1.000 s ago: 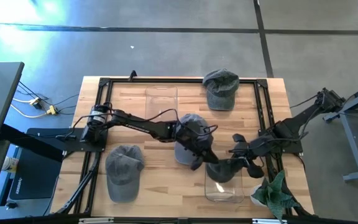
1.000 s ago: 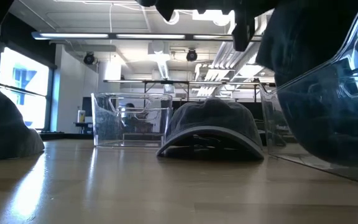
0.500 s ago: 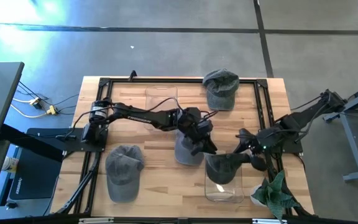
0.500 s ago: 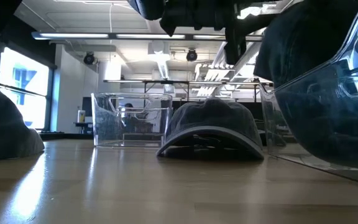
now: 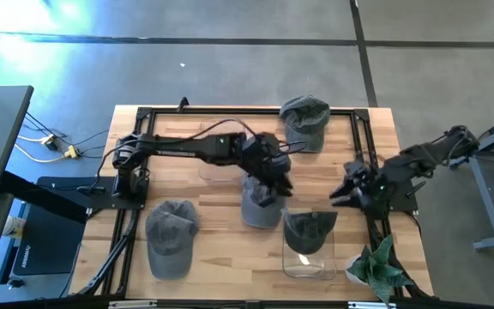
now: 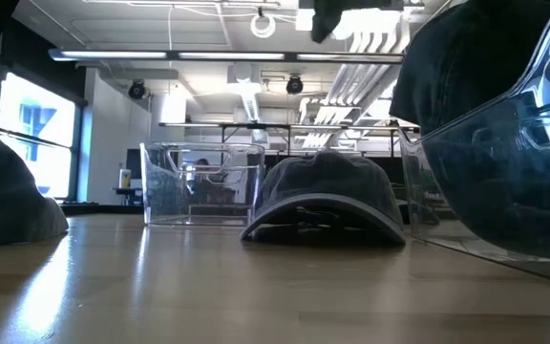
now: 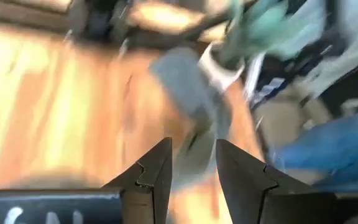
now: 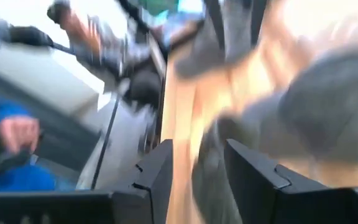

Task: Pick & Place hat
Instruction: Put the right light gray cap into the top transparent bin

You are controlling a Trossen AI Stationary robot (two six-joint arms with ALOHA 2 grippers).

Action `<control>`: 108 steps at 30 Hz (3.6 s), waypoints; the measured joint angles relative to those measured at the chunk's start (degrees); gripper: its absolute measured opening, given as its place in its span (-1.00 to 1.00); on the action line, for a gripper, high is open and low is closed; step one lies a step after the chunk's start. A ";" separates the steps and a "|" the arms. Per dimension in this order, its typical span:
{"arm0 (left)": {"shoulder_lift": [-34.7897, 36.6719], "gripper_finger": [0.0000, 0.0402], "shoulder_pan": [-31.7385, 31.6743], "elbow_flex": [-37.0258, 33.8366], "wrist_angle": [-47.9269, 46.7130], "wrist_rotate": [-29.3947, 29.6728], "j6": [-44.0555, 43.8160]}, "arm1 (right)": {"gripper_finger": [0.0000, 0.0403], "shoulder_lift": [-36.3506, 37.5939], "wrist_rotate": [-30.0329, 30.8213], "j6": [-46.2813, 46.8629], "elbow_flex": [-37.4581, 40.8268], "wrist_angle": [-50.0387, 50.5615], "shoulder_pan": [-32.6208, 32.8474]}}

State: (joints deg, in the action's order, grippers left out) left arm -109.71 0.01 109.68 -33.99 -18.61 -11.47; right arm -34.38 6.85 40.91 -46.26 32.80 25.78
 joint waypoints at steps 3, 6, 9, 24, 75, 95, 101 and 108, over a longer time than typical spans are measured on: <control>0.58 -0.40 0.00 7.73 -11.61 4.15 0.56 | -0.39 -0.04 7.04 -3.61 -1.04 -8.96 -0.33; 0.71 -0.40 0.00 12.24 -20.86 4.58 0.72 | -0.44 -0.77 12.59 -8.94 -0.24 -21.01 -0.33; 0.55 -0.40 1.23 13.95 -29.41 7.02 1.90 | -0.46 -2.61 15.94 -13.46 0.04 -26.74 -0.37; 12.72 -0.40 8.90 -15.05 -8.02 14.87 -9.50 | 0.05 -18.29 2.94 -5.83 0.26 -25.16 -19.14; 22.42 -0.40 -15.05 -25.27 -0.07 4.10 -0.31 | -0.93 -56.05 -47.42 -33.37 -0.67 -29.69 -50.77; 22.05 -0.39 -18.71 -25.22 26.79 -14.98 14.67 | -0.95 -37.72 -61.48 -15.58 -16.05 -29.46 -49.75; 19.86 -0.06 -17.73 -25.14 27.51 -14.25 14.69 | -0.98 -37.74 -64.35 -15.85 -16.30 -28.91 -49.77; 15.64 0.48 -14.75 -25.09 26.92 -17.82 12.24 | -0.98 -37.61 -66.08 -16.90 -16.24 -28.75 -49.97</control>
State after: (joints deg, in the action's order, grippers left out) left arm -94.07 -14.74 84.60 -7.07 -36.43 0.78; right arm -71.99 -59.22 24.01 -62.50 4.06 -24.19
